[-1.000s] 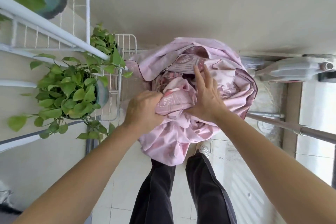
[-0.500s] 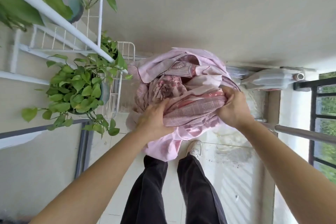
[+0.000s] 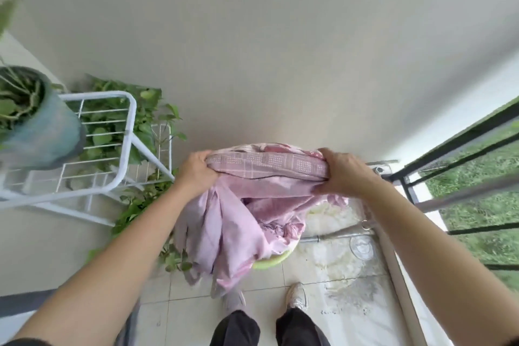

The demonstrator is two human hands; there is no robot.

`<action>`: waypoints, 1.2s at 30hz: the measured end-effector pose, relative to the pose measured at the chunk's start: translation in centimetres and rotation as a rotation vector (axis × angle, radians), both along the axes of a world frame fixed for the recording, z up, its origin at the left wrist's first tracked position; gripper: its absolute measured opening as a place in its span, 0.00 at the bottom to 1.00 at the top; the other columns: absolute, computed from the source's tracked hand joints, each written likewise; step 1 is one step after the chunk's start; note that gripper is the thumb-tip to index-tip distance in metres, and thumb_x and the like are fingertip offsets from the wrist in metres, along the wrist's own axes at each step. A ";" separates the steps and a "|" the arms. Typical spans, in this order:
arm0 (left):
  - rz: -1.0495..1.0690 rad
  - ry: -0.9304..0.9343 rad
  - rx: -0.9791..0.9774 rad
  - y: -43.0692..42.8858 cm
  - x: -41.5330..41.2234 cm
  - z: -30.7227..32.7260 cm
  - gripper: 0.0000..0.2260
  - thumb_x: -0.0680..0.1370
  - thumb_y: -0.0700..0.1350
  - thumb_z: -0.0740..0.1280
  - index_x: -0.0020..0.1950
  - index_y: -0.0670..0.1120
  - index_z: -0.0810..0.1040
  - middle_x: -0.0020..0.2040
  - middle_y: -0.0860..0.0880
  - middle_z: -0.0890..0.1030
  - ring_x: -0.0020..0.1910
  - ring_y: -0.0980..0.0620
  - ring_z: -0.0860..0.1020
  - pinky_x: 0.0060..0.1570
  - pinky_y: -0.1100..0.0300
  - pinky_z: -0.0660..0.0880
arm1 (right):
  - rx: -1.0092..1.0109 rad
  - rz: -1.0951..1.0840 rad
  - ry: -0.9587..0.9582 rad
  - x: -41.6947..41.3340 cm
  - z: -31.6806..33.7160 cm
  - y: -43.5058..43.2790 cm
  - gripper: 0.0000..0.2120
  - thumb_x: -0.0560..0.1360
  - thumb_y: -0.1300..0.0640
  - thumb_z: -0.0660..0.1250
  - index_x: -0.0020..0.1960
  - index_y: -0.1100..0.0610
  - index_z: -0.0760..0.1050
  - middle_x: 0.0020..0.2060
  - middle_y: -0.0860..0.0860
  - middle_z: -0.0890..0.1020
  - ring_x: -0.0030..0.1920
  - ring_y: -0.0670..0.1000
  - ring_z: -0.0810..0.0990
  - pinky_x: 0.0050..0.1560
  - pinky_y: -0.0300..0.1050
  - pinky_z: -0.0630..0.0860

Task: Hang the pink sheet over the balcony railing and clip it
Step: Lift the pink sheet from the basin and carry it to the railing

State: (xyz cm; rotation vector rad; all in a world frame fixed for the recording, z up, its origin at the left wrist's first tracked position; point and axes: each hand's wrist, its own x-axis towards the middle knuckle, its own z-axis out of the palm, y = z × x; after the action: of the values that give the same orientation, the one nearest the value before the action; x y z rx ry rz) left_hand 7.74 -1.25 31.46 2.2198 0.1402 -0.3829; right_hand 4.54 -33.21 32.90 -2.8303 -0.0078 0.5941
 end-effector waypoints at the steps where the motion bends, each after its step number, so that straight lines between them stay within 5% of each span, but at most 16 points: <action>1: -0.012 -0.005 0.022 0.3 0.4 1.3 0.11 0.70 0.35 0.64 0.46 0.48 0.81 0.41 0.47 0.83 0.44 0.47 0.80 0.40 0.59 0.74 | -0.022 0.014 -0.010 0.2 -0.1 0.4 0.33 0.64 0.47 0.76 0.66 0.48 0.68 0.50 0.51 0.82 0.49 0.55 0.81 0.47 0.49 0.80; 4: -0.011 -0.076 0.147 1.4 0.7 2.1 0.07 0.72 0.37 0.67 0.48 0.45 0.75 0.43 0.46 0.80 0.44 0.44 0.78 0.40 0.55 0.70 | -0.061 -0.061 -0.197 0.8 -1.0 1.8 0.26 0.67 0.55 0.69 0.64 0.48 0.69 0.51 0.53 0.77 0.49 0.60 0.81 0.43 0.50 0.77; 8: -0.024 -0.028 0.295 1.7 -1.9 -2.0 0.25 0.68 0.51 0.76 0.62 0.52 0.71 0.56 0.50 0.81 0.54 0.43 0.79 0.52 0.51 0.75 | 0.030 -0.225 -0.393 0.4 -4.7 3.4 0.26 0.69 0.55 0.68 0.66 0.47 0.70 0.58 0.52 0.72 0.44 0.61 0.81 0.42 0.54 0.80; 13: -0.206 0.221 0.318 0.9 -6.0 -11.3 0.45 0.59 0.65 0.78 0.71 0.55 0.65 0.66 0.55 0.74 0.64 0.50 0.74 0.60 0.53 0.70 | -0.011 -0.123 -0.067 -1.3 -16.2 3.7 0.31 0.69 0.55 0.69 0.71 0.47 0.67 0.64 0.53 0.72 0.59 0.60 0.77 0.51 0.55 0.79; 17: -0.301 0.332 0.446 0.6 -7.6 -19.8 0.41 0.65 0.59 0.78 0.73 0.54 0.63 0.71 0.53 0.70 0.65 0.49 0.74 0.60 0.53 0.71 | -0.125 -0.056 0.187 -3.2 -23.7 3.6 0.36 0.72 0.49 0.67 0.77 0.50 0.57 0.64 0.55 0.73 0.63 0.60 0.75 0.56 0.55 0.77; 19: -0.286 0.408 0.562 0.3 -7.8 -23.5 0.46 0.68 0.56 0.76 0.78 0.50 0.54 0.76 0.49 0.65 0.68 0.46 0.72 0.62 0.48 0.72 | -0.184 -0.007 0.198 -3.2 -26.2 4.0 0.45 0.71 0.49 0.70 0.80 0.51 0.49 0.73 0.58 0.62 0.71 0.61 0.66 0.65 0.57 0.72; 21: -0.219 0.458 0.585 -0.1 -7.5 -26.4 0.55 0.68 0.56 0.77 0.79 0.47 0.40 0.75 0.45 0.67 0.64 0.45 0.75 0.61 0.47 0.74 | -0.230 0.063 0.101 -2.6 -28.7 4.7 0.51 0.70 0.51 0.71 0.81 0.52 0.41 0.79 0.61 0.44 0.78 0.63 0.50 0.76 0.58 0.57; 23: -0.144 0.424 0.583 -0.5 -6.5 -29.0 0.60 0.67 0.55 0.77 0.77 0.48 0.30 0.72 0.43 0.69 0.59 0.45 0.77 0.56 0.51 0.77 | -0.212 0.112 -0.054 -1.2 -31.2 5.6 0.55 0.68 0.55 0.71 0.81 0.53 0.36 0.79 0.61 0.37 0.79 0.62 0.38 0.78 0.60 0.45; 26: -0.107 0.279 0.632 -0.5 -4.5 -32.6 0.65 0.64 0.55 0.80 0.75 0.52 0.26 0.79 0.43 0.46 0.76 0.41 0.55 0.69 0.50 0.64 | -0.187 0.139 -0.213 2.0 -34.1 7.1 0.59 0.62 0.61 0.72 0.80 0.55 0.35 0.79 0.62 0.41 0.79 0.62 0.38 0.78 0.62 0.42; 28: -0.116 0.294 0.587 -0.4 -3.3 -34.5 0.66 0.63 0.56 0.80 0.75 0.53 0.26 0.80 0.43 0.41 0.78 0.40 0.46 0.75 0.44 0.52 | -0.155 0.156 -0.177 4.1 -34.8 8.4 0.59 0.61 0.63 0.70 0.80 0.56 0.34 0.77 0.62 0.57 0.79 0.60 0.52 0.78 0.61 0.46; 30: -0.112 0.386 0.545 -0.3 -2.7 -35.3 0.65 0.64 0.54 0.80 0.75 0.53 0.26 0.78 0.37 0.54 0.76 0.36 0.56 0.72 0.41 0.60 | -0.122 0.194 0.023 5.1 -34.6 9.6 0.56 0.65 0.63 0.68 0.80 0.55 0.33 0.60 0.59 0.76 0.62 0.59 0.75 0.69 0.55 0.68; 31: -0.111 0.438 0.555 -0.3 -2.6 -35.3 0.62 0.66 0.52 0.80 0.76 0.54 0.28 0.75 0.36 0.62 0.72 0.34 0.64 0.67 0.43 0.67 | -0.137 0.248 0.146 5.0 -34.4 10.0 0.52 0.67 0.62 0.68 0.81 0.54 0.38 0.51 0.57 0.77 0.49 0.57 0.78 0.54 0.52 0.78; 33: -0.204 0.506 0.582 -0.7 -2.9 -34.4 0.46 0.68 0.45 0.76 0.78 0.51 0.49 0.63 0.39 0.76 0.60 0.37 0.74 0.54 0.47 0.73 | -0.197 0.396 0.309 3.8 -34.0 10.3 0.39 0.68 0.58 0.69 0.76 0.51 0.59 0.40 0.50 0.76 0.36 0.53 0.77 0.39 0.49 0.79; 35: -0.349 0.521 0.572 -1.0 -3.8 -33.0 0.20 0.70 0.42 0.70 0.62 0.44 0.73 0.48 0.45 0.79 0.51 0.41 0.78 0.46 0.53 0.74 | -0.221 0.521 0.384 1.7 -33.2 9.9 0.27 0.66 0.54 0.73 0.64 0.49 0.71 0.33 0.45 0.76 0.34 0.51 0.78 0.44 0.50 0.79; 36: -0.399 0.514 0.560 -0.9 -4.7 -32.4 0.12 0.71 0.41 0.69 0.53 0.43 0.76 0.43 0.47 0.78 0.47 0.43 0.78 0.42 0.55 0.73 | -0.219 0.556 0.421 0.6 -32.7 9.6 0.25 0.66 0.54 0.74 0.62 0.49 0.73 0.32 0.45 0.76 0.34 0.50 0.78 0.44 0.49 0.79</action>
State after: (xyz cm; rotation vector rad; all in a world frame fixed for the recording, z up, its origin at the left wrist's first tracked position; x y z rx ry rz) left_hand 3.03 -2.16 -0.99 2.6456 0.0812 -1.2631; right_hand 5.17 -23.57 0.22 -2.8342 -0.7076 1.3714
